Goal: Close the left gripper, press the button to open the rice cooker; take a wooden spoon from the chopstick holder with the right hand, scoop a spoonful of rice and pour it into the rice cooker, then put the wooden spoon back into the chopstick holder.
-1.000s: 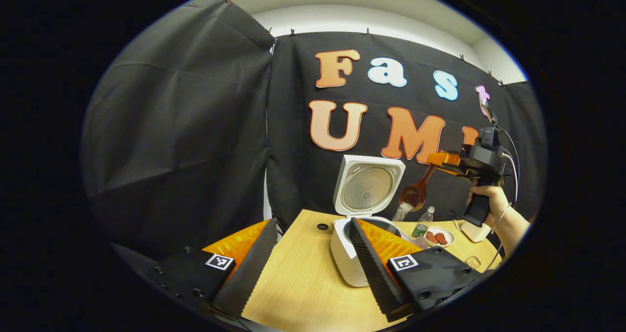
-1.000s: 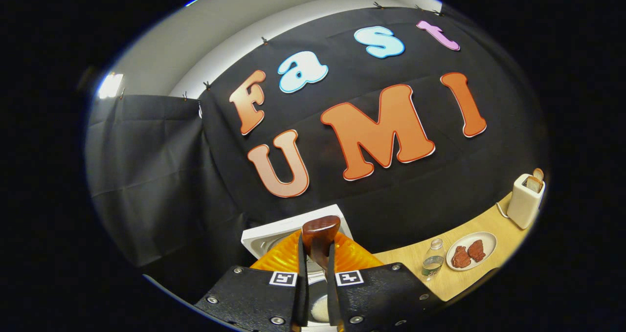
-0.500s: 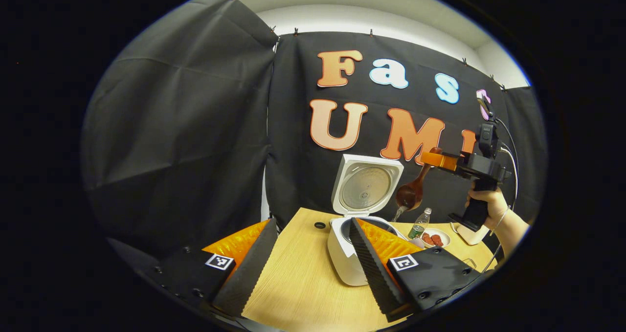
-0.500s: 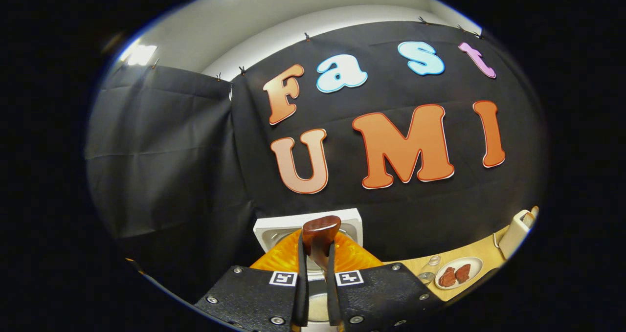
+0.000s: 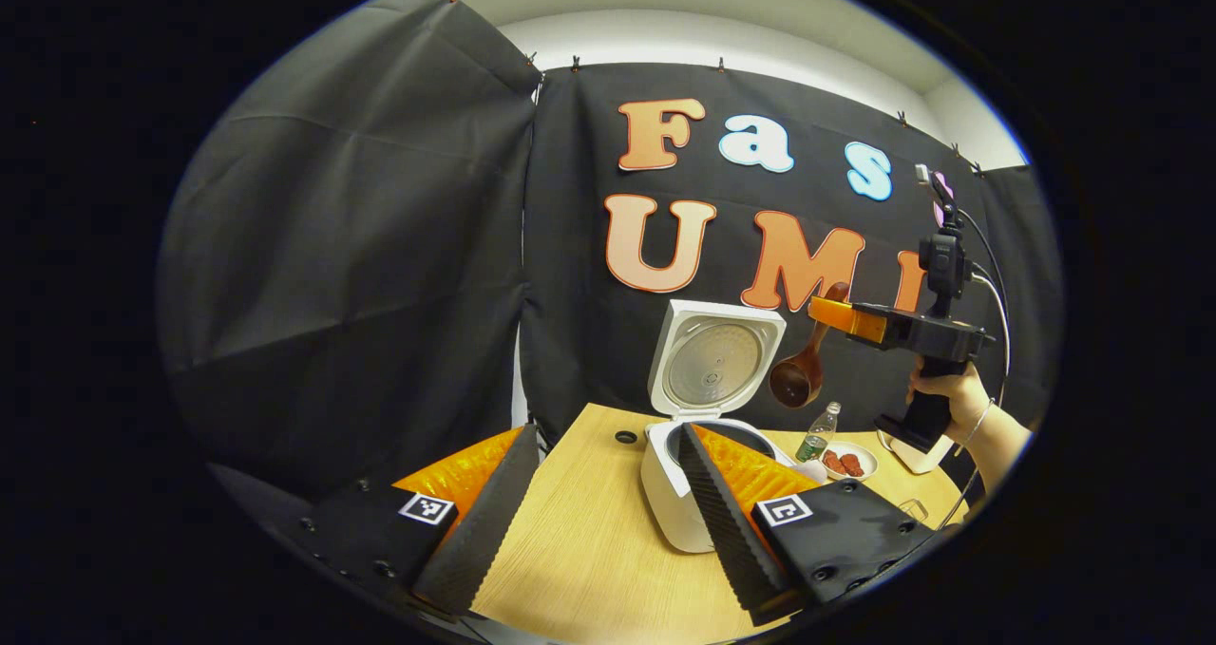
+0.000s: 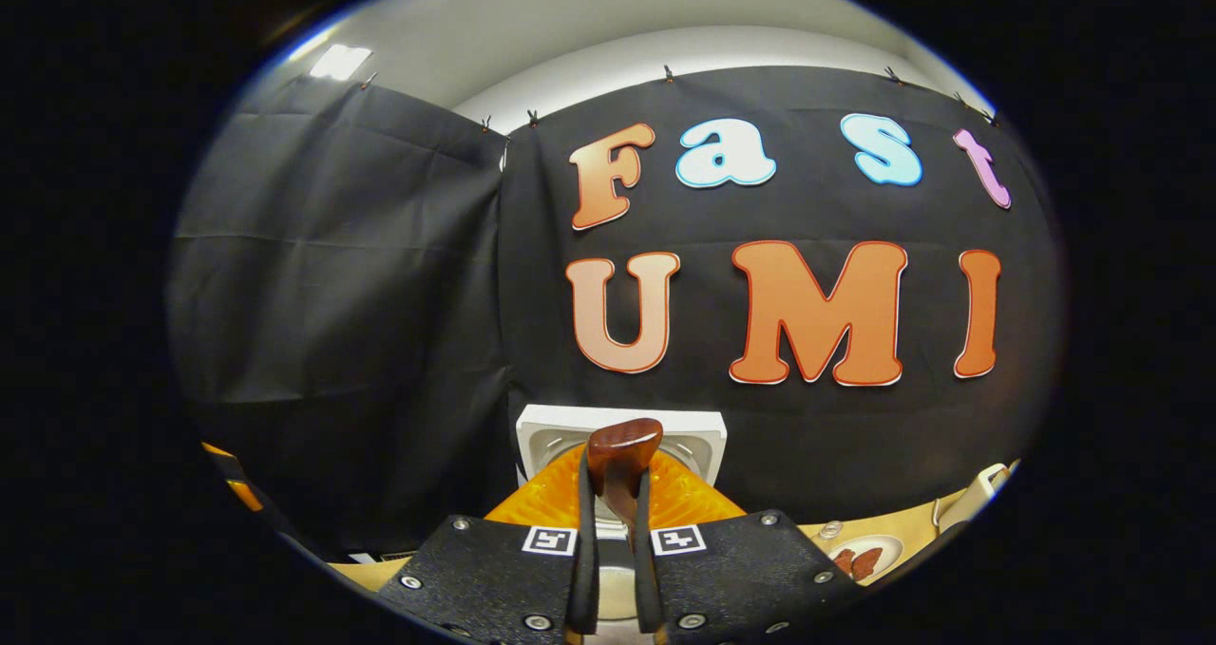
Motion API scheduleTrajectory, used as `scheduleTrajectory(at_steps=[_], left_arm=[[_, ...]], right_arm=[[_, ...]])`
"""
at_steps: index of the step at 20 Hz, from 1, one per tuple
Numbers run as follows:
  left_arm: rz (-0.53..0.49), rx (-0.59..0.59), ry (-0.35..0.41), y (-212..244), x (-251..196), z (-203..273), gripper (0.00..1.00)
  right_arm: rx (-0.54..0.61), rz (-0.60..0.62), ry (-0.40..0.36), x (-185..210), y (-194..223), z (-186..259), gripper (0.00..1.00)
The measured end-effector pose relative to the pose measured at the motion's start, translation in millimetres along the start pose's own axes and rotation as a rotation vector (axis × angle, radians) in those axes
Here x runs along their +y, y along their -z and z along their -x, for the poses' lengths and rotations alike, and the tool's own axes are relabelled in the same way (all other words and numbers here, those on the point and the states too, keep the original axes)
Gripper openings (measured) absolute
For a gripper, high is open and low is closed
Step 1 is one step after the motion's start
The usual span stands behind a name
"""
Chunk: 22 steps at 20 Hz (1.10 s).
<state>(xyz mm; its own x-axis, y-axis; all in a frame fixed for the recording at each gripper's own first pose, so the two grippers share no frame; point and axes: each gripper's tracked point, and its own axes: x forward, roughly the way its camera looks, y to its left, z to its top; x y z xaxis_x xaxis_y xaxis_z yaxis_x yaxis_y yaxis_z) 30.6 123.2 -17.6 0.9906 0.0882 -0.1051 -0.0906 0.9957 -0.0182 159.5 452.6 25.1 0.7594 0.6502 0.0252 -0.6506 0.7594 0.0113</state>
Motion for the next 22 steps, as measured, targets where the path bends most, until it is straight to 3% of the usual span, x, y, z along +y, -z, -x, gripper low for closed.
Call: scheduleTrajectory(at_steps=[6, 7, 8, 14, 22], left_arm=[[0.001, -0.024, 0.016, -7.7, -9.1, 5.9, 1.00], [-0.002, -0.028, 0.022, -8.8, -12.2, 6.2, 1.00], [-0.005, -0.031, 0.026, -10.6, -15.3, 6.6, 1.00], [-0.026, -0.048, 0.058, -14.6, -37.6, 9.7, 1.00], [-0.016, -0.071, 0.072, -21.4, -58.0, 8.6, 1.00]], right_arm=[[-0.001, -0.086, 0.076, -53.2, -2.1, 34.8, 0.14], [0.001, -0.094, 0.096, -66.3, -0.8, 45.4, 0.10], [0.002, -0.101, 0.120, -80.5, 0.1, 55.3, 0.14], [0.016, -0.114, 0.261, -159.4, 11.8, 123.6, 0.14], [0.102, -0.177, 0.442, -246.7, 69.4, 227.2, 0.15]])
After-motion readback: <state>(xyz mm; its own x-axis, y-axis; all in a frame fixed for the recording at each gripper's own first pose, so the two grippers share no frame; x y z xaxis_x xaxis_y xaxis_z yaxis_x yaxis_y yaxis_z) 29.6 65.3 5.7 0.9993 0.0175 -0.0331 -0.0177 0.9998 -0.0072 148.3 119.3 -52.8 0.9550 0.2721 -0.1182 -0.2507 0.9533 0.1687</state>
